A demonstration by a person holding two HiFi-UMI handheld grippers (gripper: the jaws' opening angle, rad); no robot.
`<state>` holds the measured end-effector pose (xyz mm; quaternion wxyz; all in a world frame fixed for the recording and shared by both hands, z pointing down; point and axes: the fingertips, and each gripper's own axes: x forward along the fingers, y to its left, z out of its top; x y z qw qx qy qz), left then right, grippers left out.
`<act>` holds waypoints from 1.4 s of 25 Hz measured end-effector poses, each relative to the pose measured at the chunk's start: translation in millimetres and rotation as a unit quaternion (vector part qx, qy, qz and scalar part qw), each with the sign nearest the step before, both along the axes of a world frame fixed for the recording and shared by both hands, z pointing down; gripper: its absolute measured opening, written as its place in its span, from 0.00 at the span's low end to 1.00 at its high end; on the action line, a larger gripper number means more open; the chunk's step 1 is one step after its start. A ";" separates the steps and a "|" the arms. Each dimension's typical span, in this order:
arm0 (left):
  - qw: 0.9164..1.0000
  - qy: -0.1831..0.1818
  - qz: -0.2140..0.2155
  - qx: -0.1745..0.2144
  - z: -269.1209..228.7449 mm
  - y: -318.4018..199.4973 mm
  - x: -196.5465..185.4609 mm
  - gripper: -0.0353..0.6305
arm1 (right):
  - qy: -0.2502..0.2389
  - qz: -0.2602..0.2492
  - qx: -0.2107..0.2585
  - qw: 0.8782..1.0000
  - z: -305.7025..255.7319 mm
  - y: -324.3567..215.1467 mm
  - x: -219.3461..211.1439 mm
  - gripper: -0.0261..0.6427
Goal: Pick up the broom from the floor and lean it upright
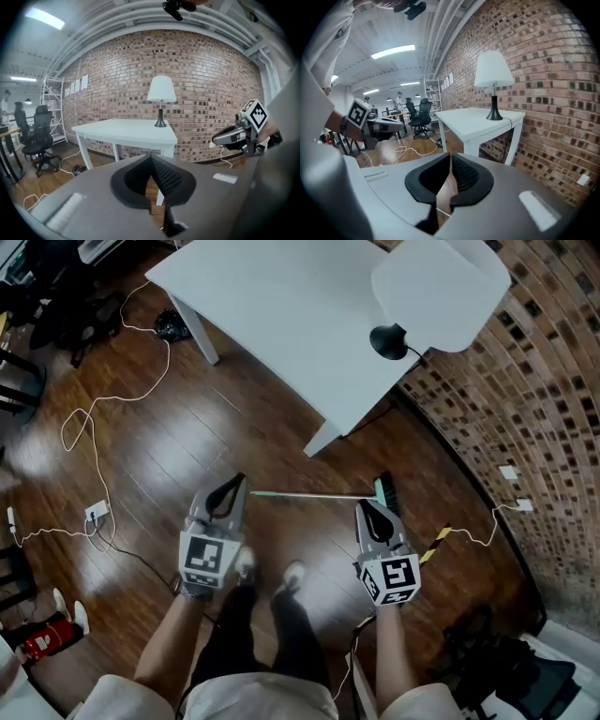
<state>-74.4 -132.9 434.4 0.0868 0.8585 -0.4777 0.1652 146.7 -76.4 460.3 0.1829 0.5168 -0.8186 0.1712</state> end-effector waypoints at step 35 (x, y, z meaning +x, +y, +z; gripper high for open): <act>0.981 0.052 -0.138 -0.129 596.7 65.3 -38.5 0.06 | 0.323 -0.439 -0.201 0.814 720.2 33.4 -86.0 0.21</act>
